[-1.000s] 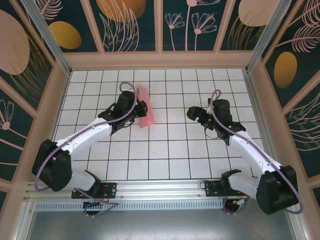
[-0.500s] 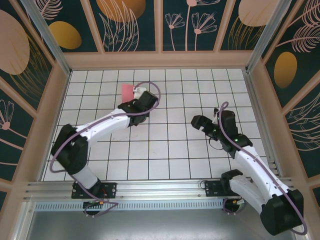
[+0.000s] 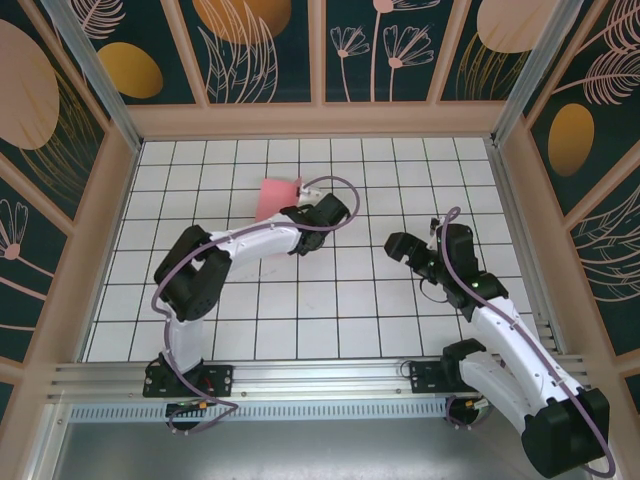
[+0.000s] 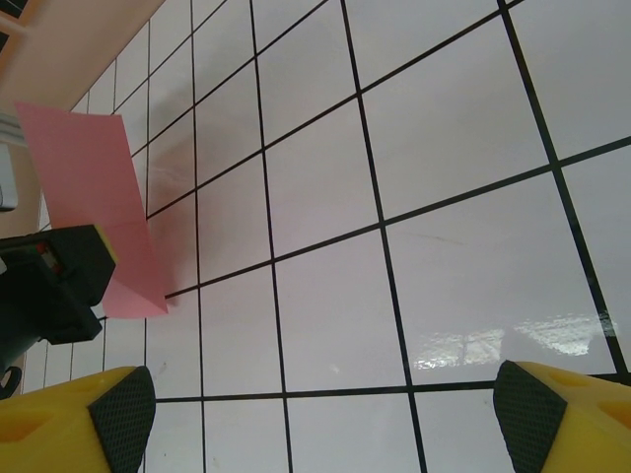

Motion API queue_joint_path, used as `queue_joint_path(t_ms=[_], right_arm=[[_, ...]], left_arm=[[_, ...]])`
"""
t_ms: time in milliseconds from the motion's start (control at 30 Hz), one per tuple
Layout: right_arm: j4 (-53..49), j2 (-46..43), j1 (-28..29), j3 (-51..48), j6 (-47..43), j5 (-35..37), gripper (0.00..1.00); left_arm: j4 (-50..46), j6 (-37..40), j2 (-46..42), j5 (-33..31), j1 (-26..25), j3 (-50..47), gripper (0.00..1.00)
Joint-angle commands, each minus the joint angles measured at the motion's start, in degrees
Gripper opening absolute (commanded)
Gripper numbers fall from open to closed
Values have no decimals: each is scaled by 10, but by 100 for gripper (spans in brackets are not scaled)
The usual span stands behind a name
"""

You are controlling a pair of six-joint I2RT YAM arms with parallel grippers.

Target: Fold a paper plane with a square sheet of paper (pick it up from the middle)

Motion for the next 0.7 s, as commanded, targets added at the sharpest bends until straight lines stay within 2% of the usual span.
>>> queue_joint_path(t_ms=[0, 133, 300, 433, 667], right_arm=[[7, -8, -3, -14, -11, 7, 91], [-5, -8, -3, -13, -10, 32, 92], [-47, -8, -6, 9, 23, 120, 91], [-50, -8, -9, 15, 32, 150, 91], [-32, 8, -13, 9, 22, 106, 91]], left_arm=[[-58, -21, 50, -38, -22, 30, 10], [-57, -28, 95, -6, -39, 49, 13], [-35, -42, 120, 55, -48, 52, 18], [-27, -48, 112, 104, -48, 55, 31], [23, -58, 25, 228, -48, 39, 59]])
